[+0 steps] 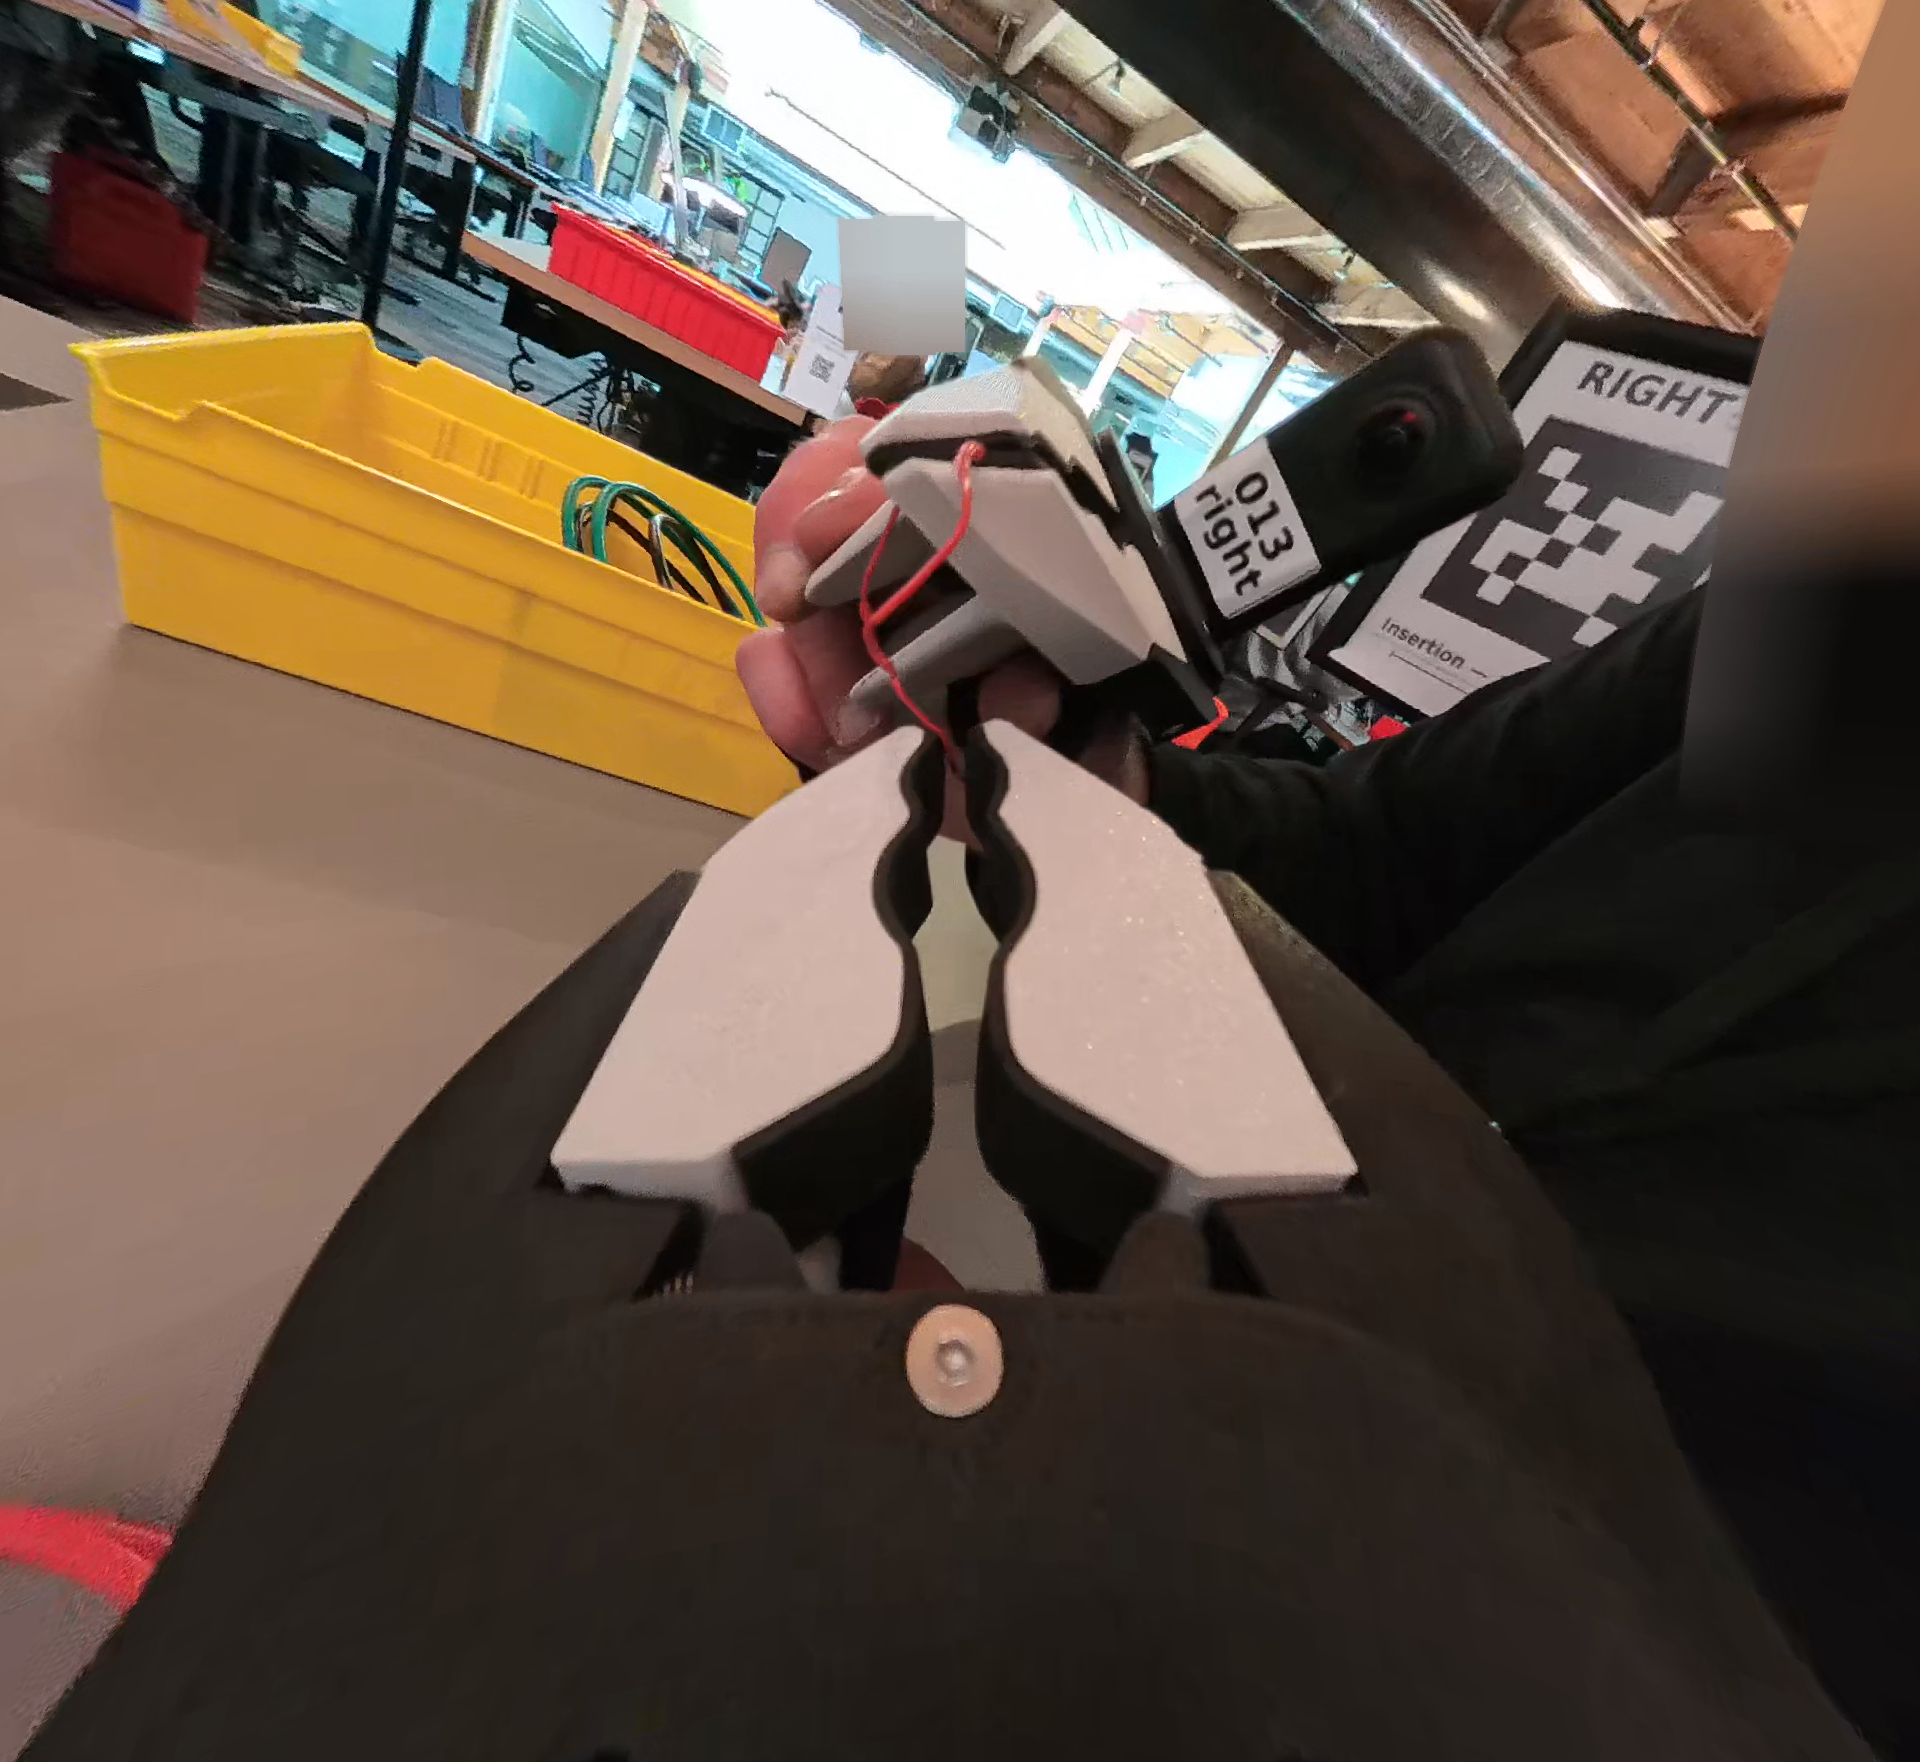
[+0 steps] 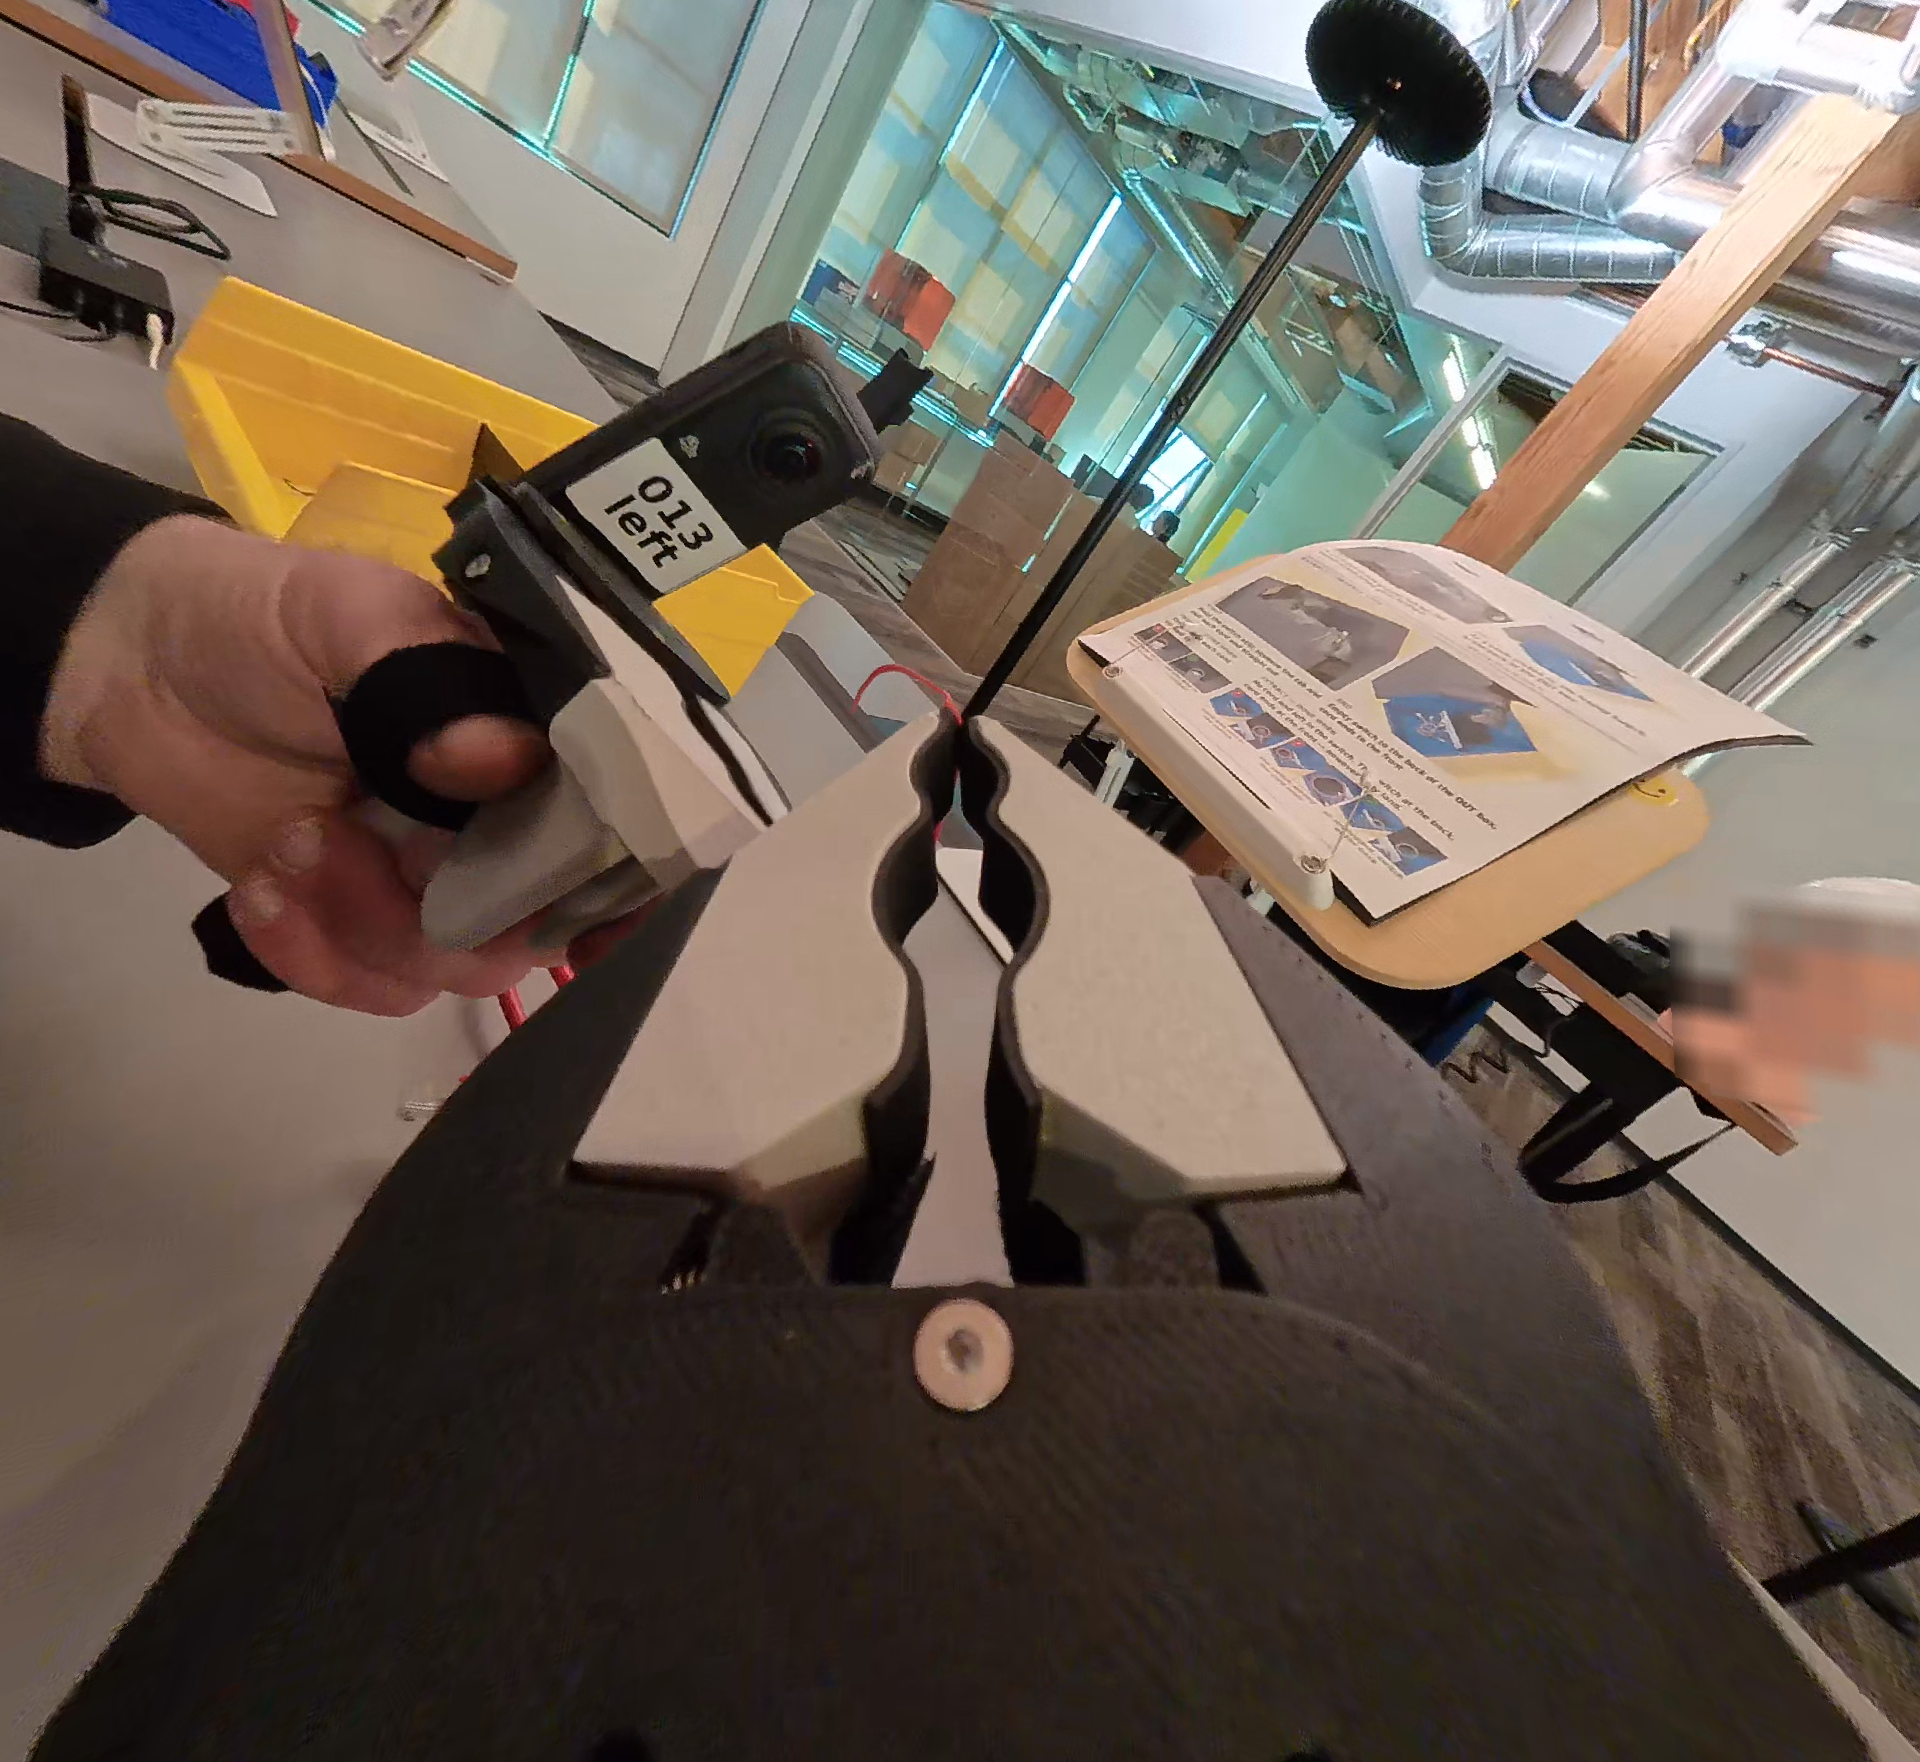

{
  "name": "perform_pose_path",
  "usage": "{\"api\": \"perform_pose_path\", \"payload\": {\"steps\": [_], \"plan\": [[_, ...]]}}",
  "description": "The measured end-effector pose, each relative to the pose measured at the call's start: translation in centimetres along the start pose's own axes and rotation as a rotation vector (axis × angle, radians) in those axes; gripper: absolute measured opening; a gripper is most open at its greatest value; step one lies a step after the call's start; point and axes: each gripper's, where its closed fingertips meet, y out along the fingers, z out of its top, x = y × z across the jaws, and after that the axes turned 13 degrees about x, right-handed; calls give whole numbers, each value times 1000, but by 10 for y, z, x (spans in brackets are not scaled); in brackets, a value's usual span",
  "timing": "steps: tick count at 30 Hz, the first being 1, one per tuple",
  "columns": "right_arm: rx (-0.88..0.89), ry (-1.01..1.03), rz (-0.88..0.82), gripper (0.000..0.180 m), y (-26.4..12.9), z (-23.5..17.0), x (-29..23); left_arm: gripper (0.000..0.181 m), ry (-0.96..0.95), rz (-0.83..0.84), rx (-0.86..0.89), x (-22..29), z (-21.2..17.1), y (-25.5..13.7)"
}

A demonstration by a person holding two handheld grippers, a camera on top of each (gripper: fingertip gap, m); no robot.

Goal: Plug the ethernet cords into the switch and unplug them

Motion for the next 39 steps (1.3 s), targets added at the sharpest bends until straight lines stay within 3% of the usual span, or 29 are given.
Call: {"api": "perform_pose_path", "payload": {"steps": [14, 20, 25, 28, 29, 30, 32, 36, 39], "plan": [[33, 176, 97, 14, -2, 2, -10, 1, 90, -9, 13, -1, 7, -10], [0, 146, 128, 0, -4, -1, -12, 1, 92, -19, 15, -1, 7, -11], [-26, 132, 133, 0, -3, -3, -14, 1, 96, -25, 12, 1, 6, -10], [-32, 91, 100, 0, -5, -2, -4, 11, 124, 28, 4, -6, 8, -11], [-36, 60, 83, 0, -6, 0, 1, 28, 143, 51, 4, -10, 10, -13], [-46, 16, 70, 0, -8, 1, 5, 47, 167, 86, -13, -15, 11, -17], [-87, -97, 70, 0, -10, 1, 10, 58, 246, 166, -23, -26, 22, -26], [-206, -319, 98, 0, -14, -10, 12, 56, 577, 294, -54, -25, 50, -33], [-206, -339, 108, 0, -12, -9, 8, 47, 863, 394, -139, -25, 55, -30]]}}
